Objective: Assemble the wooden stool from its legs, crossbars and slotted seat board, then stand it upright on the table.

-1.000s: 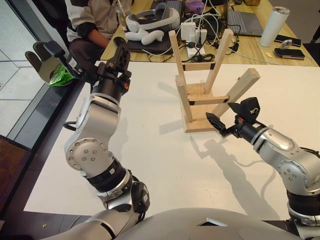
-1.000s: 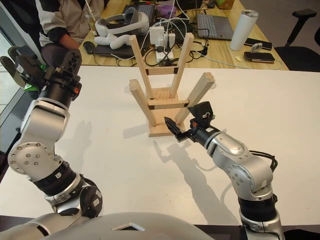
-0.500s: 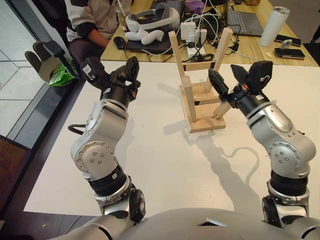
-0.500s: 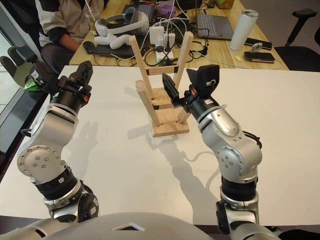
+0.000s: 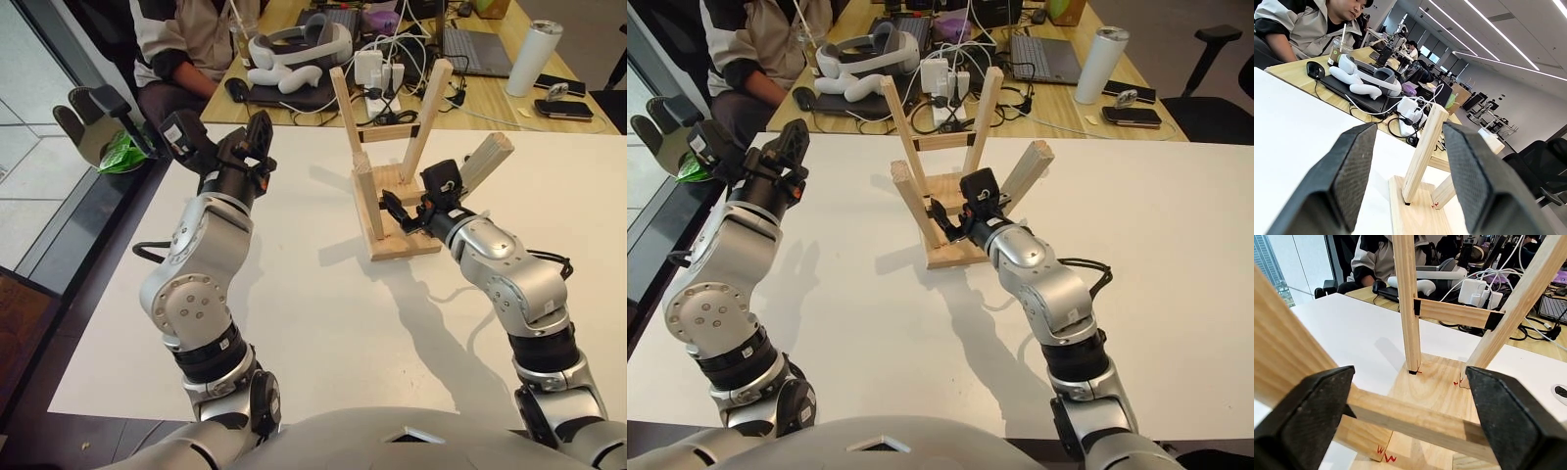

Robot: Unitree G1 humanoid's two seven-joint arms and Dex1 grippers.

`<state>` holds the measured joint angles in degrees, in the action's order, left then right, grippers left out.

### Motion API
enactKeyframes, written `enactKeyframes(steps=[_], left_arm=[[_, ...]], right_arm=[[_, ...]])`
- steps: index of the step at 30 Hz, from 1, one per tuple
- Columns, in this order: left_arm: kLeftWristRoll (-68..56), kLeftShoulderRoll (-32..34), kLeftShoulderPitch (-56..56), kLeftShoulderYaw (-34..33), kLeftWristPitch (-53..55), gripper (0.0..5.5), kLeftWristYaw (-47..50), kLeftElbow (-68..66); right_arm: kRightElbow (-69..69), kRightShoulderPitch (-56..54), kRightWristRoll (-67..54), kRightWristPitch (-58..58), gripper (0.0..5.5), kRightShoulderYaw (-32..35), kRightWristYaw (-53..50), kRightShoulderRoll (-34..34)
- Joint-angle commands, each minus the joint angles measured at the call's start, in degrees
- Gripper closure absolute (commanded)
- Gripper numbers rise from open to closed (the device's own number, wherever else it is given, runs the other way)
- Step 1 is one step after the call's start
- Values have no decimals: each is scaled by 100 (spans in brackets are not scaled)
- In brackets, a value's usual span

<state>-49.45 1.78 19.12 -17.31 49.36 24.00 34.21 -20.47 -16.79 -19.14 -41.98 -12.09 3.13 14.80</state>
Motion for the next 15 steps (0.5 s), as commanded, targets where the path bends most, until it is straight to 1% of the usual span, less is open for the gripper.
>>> enactKeyframes(steps=[1, 5, 7, 9, 10, 12, 14, 15], left_arm=[[75, 54, 61, 44, -46, 300, -23, -94], [97, 74, 87, 63, -95, 300, -40, -89], [112, 66, 85, 81, -125, 300, -32, -87], [123, 57, 86, 103, -142, 300, -24, -88], [122, 59, 82, 105, -144, 300, -20, -82], [119, 63, 64, 106, -143, 300, -13, -69], [123, 49, 53, 136, -134, 300, -10, -72], [120, 46, 48, 143, -127, 300, -11, -74]], right_arm=[[-350, -440, 176, 860, 131, 408, -137, -418], [-746, -1508, 240, 1217, 131, 784, -292, -701], [-774, -1737, 215, 1141, 131, 857, -283, -751], [-667, -1365, 260, 837, 131, 739, -187, -665], [-552, -1019, 304, 500, 131, 588, -120, -534], [-194, -214, 248, -717, 131, 150, 95, -119], [27, 493, 11, -1720, 131, 72, 280, 45], [43, 675, -51, -1958, 131, 123, 320, 30]])
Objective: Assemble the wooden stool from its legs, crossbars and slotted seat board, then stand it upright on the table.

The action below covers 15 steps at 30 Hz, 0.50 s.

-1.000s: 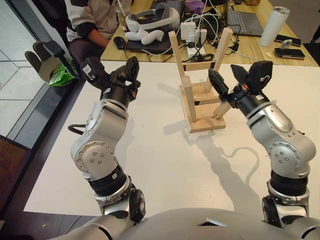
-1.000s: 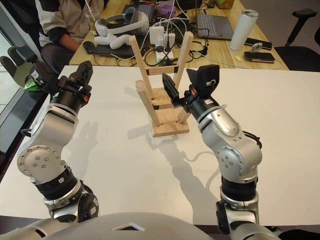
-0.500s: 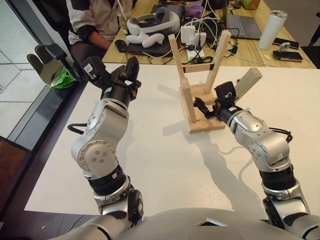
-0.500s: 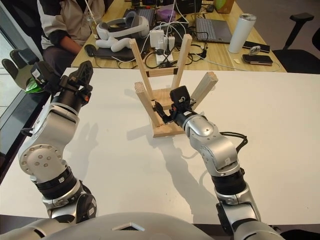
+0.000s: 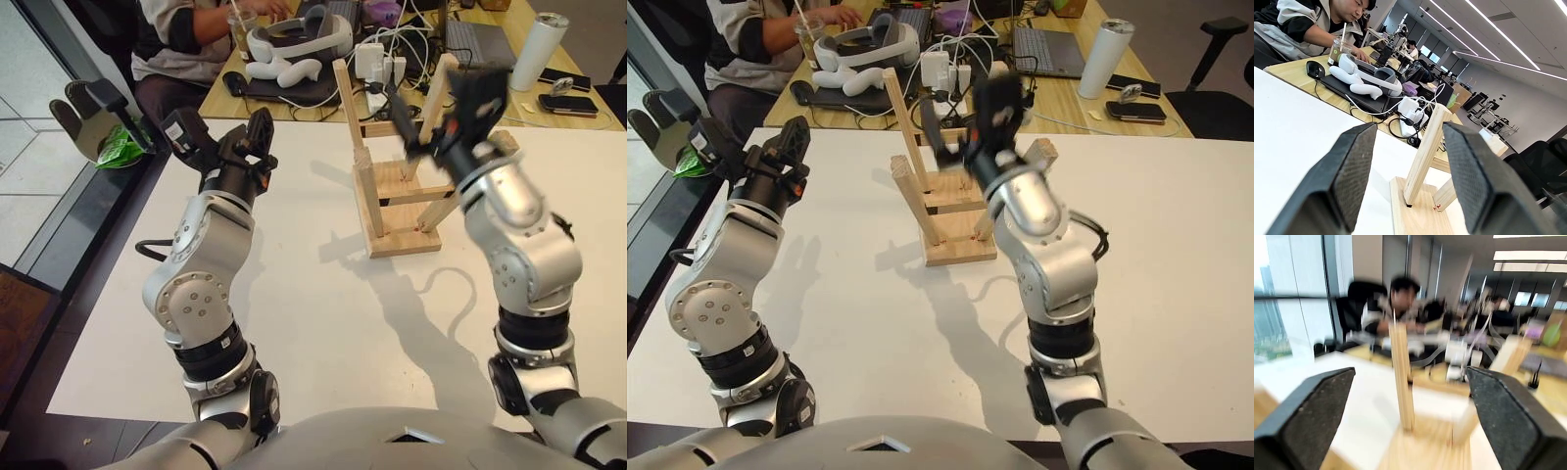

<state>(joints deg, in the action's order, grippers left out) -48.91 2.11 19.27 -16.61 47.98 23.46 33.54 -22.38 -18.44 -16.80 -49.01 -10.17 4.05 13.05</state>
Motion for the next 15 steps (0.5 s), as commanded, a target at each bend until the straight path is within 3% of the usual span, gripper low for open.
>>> enactKeyframes(steps=[1, 4, 10, 13, 15], left_arm=[[64, 12, 23, 76, 13, 300, 47, 0], [59, 23, 5, 68, 1, 300, 49, 1], [88, 45, 124, 59, -73, 300, 9, -76], [129, 83, 182, 60, -118, 300, -60, -116], [173, 131, 214, 64, -139, 300, -107, -120]], right_arm=[[241, 922, -277, -1329, 131, -55, 241, 225], [221, 834, -221, -1187, 131, 53, 180, 102], [-362, -160, -397, 460, 131, 548, 135, -846], [-451, -1210, -1046, 705, 151, 1330, -123, -1409], [-160, -2387, -1646, 943, 185, 2297, -351, -1254]])
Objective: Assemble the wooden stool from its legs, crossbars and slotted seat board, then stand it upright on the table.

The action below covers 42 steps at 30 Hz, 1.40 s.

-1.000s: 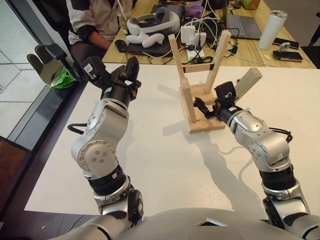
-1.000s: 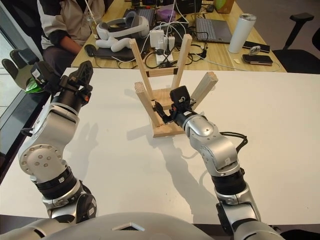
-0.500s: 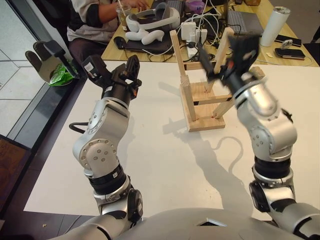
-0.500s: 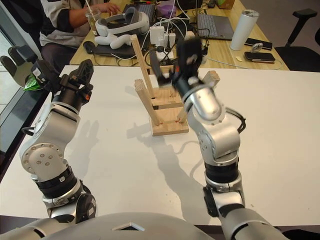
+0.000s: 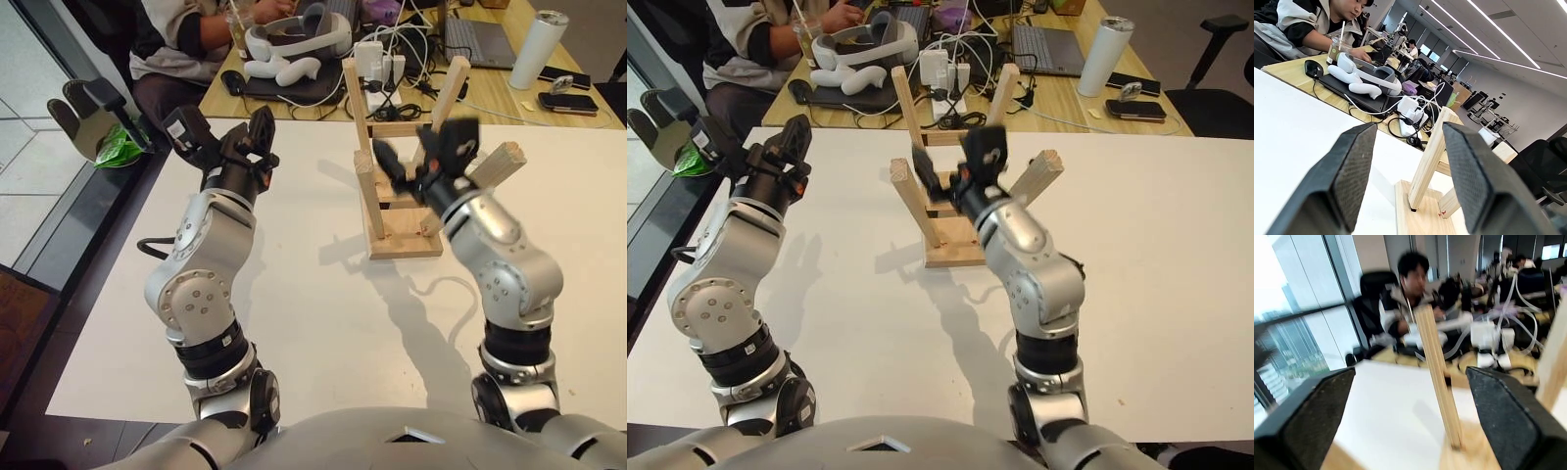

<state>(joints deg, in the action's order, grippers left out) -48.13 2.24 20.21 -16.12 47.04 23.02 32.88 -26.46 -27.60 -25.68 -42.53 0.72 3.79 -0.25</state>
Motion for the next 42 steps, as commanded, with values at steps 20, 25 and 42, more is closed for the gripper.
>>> enactKeyframes(steps=[20, 25, 42], left_arm=[[327, 371, 1736, 208, -666, 300, -706, -642], [247, 275, 1742, 312, -626, 300, -778, -727], [741, 1087, 2783, 464, 147, 300, -1150, -1667]], right_arm=[[1322, 1176, -752, -816, 253, 2354, -931, 890], [911, 1356, -797, -1047, 253, 2098, -921, 732], [119, 1732, -1255, -1581, 253, 953, -233, 595]])
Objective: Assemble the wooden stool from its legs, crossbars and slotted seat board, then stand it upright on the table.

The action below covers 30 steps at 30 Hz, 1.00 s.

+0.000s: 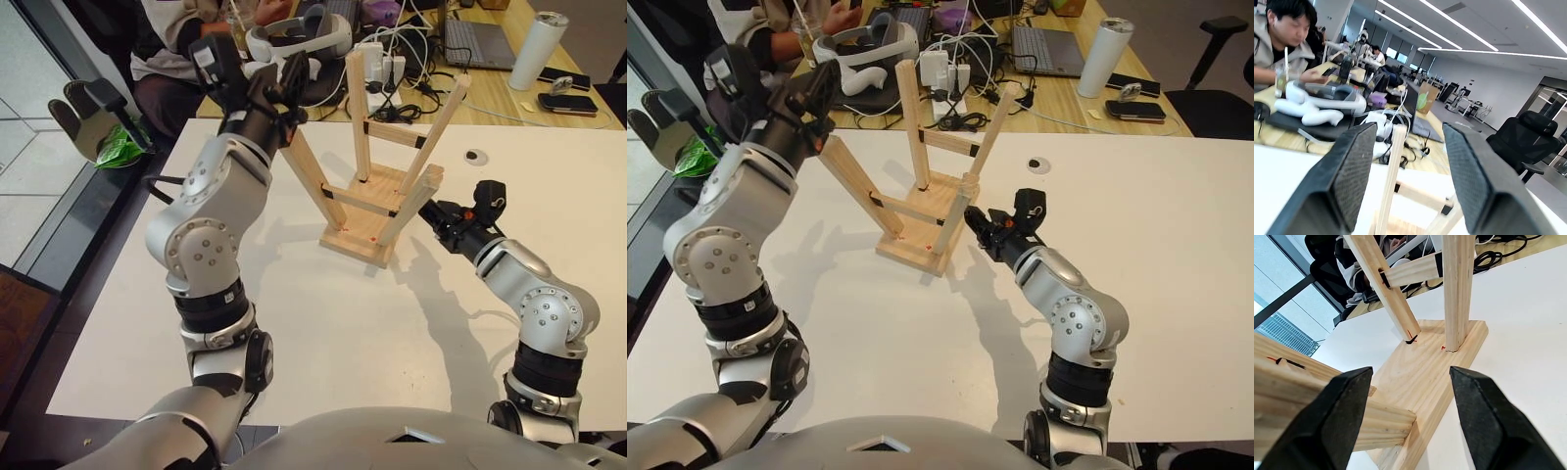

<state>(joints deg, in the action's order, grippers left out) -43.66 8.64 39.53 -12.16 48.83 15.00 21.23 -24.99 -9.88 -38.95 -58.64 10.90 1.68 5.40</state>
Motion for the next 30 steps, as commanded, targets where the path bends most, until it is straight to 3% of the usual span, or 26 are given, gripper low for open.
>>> enactKeyframes(steps=[1, 5, 8, 11, 13, 15, 18, 23, 26, 30], left_arm=[[409, 615, 1159, 106, -66, 300, -500, -693], [930, 1276, 2605, 174, -354, 300, -1066, -1387], [1149, 1368, 2705, 141, -350, 300, -1137, -1564], [1143, 1082, 1720, 402, 368, 300, -1011, -1366], [1121, 873, 394, 1364, 1395, 300, -1134, -1362], [1215, 678, -703, 2386, 1723, 300, -1336, -1389], [1313, 321, -1127, 2636, 1745, 300, -1282, -1173], [1645, 20, -345, 1851, 1210, 300, -1065, -969], [1408, 32, 841, 733, 950, 300, -956, -693], [865, 767, 3048, -790, 321, 300, -992, -956]], right_arm=[[-32, -41, 86, 42, 253, -78, -30, 31], [-37, -41, 140, 94, 253, -101, -60, 29], [-39, -50, 170, 94, 253, -115, -60, 24], [-33, -61, 176, 72, 253, -133, -43, 46], [-35, -44, 183, 71, 253, -118, -43, 71], [-21, -50, 197, 71, 253, -131, -47, 77], [18, -96, 210, 62, 253, -160, -17, 75], [32, -75, 299, 86, 253, -149, 26, 66], [26, -50, 328, 103, 253, -156, 29, 43], [-23, 14, 348, 108, 253, -122, 13, 10]])
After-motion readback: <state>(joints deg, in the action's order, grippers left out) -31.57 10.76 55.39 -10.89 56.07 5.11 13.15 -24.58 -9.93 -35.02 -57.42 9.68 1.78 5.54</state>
